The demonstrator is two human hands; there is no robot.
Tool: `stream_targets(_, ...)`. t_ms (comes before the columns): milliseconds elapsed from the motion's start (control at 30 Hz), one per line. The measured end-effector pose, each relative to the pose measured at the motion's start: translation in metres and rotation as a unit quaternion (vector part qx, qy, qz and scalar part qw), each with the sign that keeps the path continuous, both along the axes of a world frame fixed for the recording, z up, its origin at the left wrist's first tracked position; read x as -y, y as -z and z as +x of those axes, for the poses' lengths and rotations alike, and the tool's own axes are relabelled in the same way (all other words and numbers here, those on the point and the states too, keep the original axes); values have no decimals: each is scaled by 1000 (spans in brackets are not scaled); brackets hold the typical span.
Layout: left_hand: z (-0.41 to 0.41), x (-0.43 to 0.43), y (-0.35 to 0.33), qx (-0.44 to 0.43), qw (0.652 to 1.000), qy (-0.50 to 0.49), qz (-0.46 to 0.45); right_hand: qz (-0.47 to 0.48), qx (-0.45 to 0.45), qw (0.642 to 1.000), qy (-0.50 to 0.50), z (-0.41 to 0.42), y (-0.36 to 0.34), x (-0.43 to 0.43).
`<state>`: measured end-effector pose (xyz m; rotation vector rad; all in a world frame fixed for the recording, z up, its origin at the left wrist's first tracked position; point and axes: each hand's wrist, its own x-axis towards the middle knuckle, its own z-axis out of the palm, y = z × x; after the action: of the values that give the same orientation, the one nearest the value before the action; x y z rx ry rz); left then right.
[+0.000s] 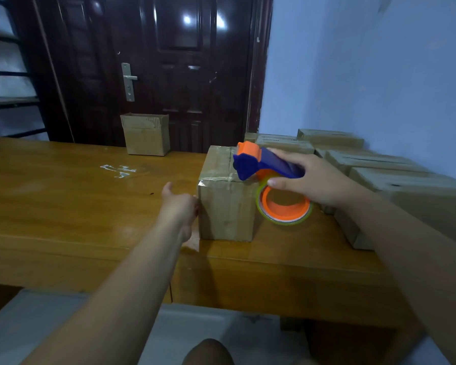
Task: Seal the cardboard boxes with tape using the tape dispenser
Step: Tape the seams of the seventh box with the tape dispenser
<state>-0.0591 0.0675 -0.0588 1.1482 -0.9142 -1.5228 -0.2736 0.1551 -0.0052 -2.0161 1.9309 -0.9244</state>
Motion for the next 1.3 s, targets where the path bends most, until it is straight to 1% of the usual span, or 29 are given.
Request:
stream_targets(33, -1, -4, 6, 33, 999, -9, -33, 2, -1, 1000, 3, 0, 0, 1)
stream_targets(100, -1, -13, 14, 75, 986, -34, -144, 7, -5, 1000, 8, 1, -1, 1)
stream_targets(167, -1, -23, 18, 91, 963, -35, -249, 7, -3, 1000, 8, 1, 0, 1)
stream_targets(200, -2, -27, 21, 93, 954, -26, -283, 6, 3, 1000, 7, 1, 0, 1)
stream_targets(233, -2, -29, 24, 92, 949, -17, -300, 5, 12, 1000, 6, 1, 1, 1)
stream_targets(333, 3, -30, 29, 95, 950, 16, -297, 0, 35, 999, 3, 2, 4, 0)
stream_targets(367, 7, -29, 27, 113, 946, 30, -302, -2, 40, 999, 2, 2, 6, 0)
stream_targets(400, 10, -29, 22, 154, 936, 41, -314, -3, 45, 999, 1, 2, 6, 0)
stream_targets(433, 11, -28, 15, 226, 913, 44, -337, -5, 51, 999, -1, 3, 7, 0)
stream_targets(467, 11, -28, 8, 325, 868, 40, -374, -6, 58, 998, -2, 4, 8, 0)
stream_targets(500, 9, -26, 2, 430, 799, 27, -419, -7, 62, 998, -5, 6, 8, 2)
stream_targets(533, 5, -26, -3, 516, 723, 16, -459, -7, 67, 998, -10, 9, 9, 3)
stream_targets(567, 1, -24, -6, 572, 661, 16, -484, -7, 74, 997, -13, 11, 11, 4)
stream_targets(600, -2, -22, -9, 606, 622, 24, -494, -9, 81, 997, -17, 13, 12, 4)
stream_targets(633, -4, -17, -9, 626, 602, 34, -495, -11, 87, 996, -19, 13, 14, 4)
stream_targets(667, -5, -12, -8, 632, 596, 40, -494, -12, 90, 996, -18, 14, 16, 4)
stream_targets(767, 1, -3, -11, 618, 599, 53, -506, -17, 82, 996, -12, 14, 18, 0)
stream_targets(900, 5, 1, -11, 614, 579, 53, -534, -45, 99, 993, -39, 9, 18, -7)
stream_targets(967, 6, 3, -9, 597, 562, 49, -570, -69, 91, 993, -40, 9, 16, -13)
stream_targets(1067, 8, 7, -4, 569, 539, 36, -620, -106, 56, 992, -34, 10, 15, -19)
stream_targets(1200, 8, 13, -2, 579, 535, 31, -614, -71, -42, 996, -15, 3, 24, -21)
stream_targets(1233, 8, 14, -2, 583, 530, 29, -615, -65, -52, 996, -14, 0, 26, -22)
stream_targets(1267, 9, 15, -1, 584, 524, 28, -619, -62, -37, 997, -16, -1, 26, -24)
stream_targets(1300, 9, 15, -1, 581, 523, 28, -623, -65, -1, 998, -18, -3, 25, -26)
